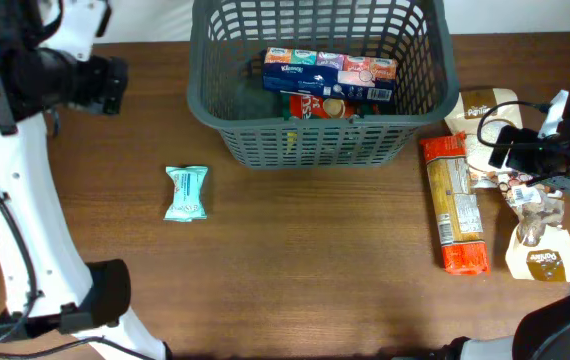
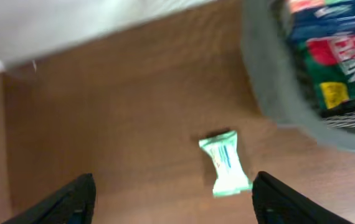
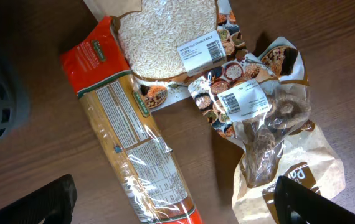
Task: Pack container
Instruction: 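Lower the left gripper onto the mint-green wipes pack and grasp it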
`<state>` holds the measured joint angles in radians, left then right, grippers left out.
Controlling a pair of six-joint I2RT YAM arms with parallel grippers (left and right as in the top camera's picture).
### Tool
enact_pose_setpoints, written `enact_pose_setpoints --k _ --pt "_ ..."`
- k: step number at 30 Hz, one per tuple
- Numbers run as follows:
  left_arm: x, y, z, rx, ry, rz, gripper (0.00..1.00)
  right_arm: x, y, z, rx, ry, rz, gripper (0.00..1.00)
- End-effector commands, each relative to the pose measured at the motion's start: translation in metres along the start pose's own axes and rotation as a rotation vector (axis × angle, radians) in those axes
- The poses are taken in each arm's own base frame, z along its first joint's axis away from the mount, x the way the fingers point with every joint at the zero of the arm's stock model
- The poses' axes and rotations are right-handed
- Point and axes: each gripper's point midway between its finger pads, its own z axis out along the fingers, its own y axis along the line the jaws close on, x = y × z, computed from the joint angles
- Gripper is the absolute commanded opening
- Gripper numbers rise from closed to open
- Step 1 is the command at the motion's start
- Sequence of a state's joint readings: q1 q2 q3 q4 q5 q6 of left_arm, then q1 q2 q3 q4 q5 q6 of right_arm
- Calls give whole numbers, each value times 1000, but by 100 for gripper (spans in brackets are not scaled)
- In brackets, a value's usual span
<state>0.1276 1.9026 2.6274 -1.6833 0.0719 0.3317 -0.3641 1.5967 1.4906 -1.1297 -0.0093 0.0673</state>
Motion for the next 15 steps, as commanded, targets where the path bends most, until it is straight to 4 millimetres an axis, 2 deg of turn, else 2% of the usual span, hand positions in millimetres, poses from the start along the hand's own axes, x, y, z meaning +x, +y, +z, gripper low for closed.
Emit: enact_pose_setpoints --k 1,4,5,11,15 --pt "20 5 26 73 90 -100 82 -5 1 -1 -8 -8 -4 99" --pt "43 -8 60 214 185 -57 84 -5 1 -1 -8 -8 -4 99" --pt "51 -11 72 244 219 -64 99 -5 0 -1 -8 -8 -4 99" --pt "99 -23 146 311 367 -106 99 -5 1 -1 -8 -8 -4 99" --pt "121 -28 182 301 405 -198 99 -5 1 -1 -8 -8 -4 99"
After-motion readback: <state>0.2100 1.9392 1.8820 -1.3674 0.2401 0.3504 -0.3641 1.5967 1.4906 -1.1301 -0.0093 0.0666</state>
